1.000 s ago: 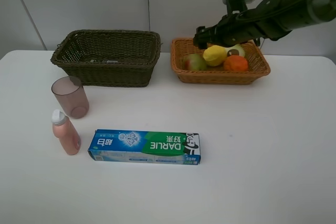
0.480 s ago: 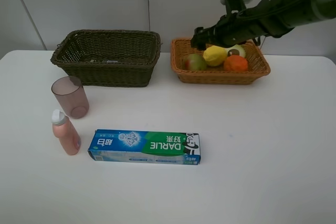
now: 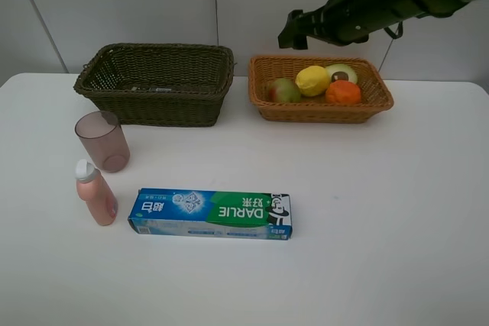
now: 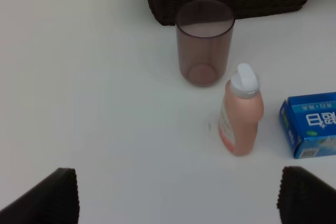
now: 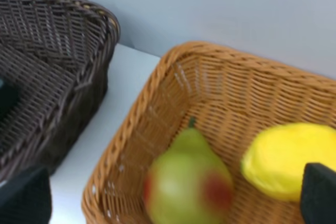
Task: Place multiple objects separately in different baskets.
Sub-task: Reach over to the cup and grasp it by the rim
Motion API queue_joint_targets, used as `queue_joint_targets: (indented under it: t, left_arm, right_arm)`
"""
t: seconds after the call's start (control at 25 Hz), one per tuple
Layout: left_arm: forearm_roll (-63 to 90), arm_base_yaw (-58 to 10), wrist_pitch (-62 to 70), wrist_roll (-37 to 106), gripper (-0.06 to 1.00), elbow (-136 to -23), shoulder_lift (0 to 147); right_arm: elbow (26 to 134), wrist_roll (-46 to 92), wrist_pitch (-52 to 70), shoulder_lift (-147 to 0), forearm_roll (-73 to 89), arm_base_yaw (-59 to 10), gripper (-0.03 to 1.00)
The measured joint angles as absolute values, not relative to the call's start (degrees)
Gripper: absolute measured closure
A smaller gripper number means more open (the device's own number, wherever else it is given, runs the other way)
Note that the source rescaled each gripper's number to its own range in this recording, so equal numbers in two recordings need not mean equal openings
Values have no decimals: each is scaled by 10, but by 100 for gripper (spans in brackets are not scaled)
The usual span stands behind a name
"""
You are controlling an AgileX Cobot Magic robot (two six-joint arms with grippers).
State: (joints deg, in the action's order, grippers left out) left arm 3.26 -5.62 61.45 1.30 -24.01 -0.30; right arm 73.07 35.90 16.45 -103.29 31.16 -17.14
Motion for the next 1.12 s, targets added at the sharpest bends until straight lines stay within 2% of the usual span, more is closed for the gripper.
queue_joint_targets:
  t: [0.28, 0.44, 1.12]
  left_arm:
    - [33, -56, 615, 13, -5, -240, -3]
    - [33, -56, 615, 13, -5, -240, -3]
    - [33, -56, 615, 13, -5, -240, -3]
  right_arm:
    - [652, 156, 187, -940, 89, -171, -3]
    - [605, 86, 218, -878, 6, -171, -3]
    - [477, 65, 374, -592, -15, -170, -3]
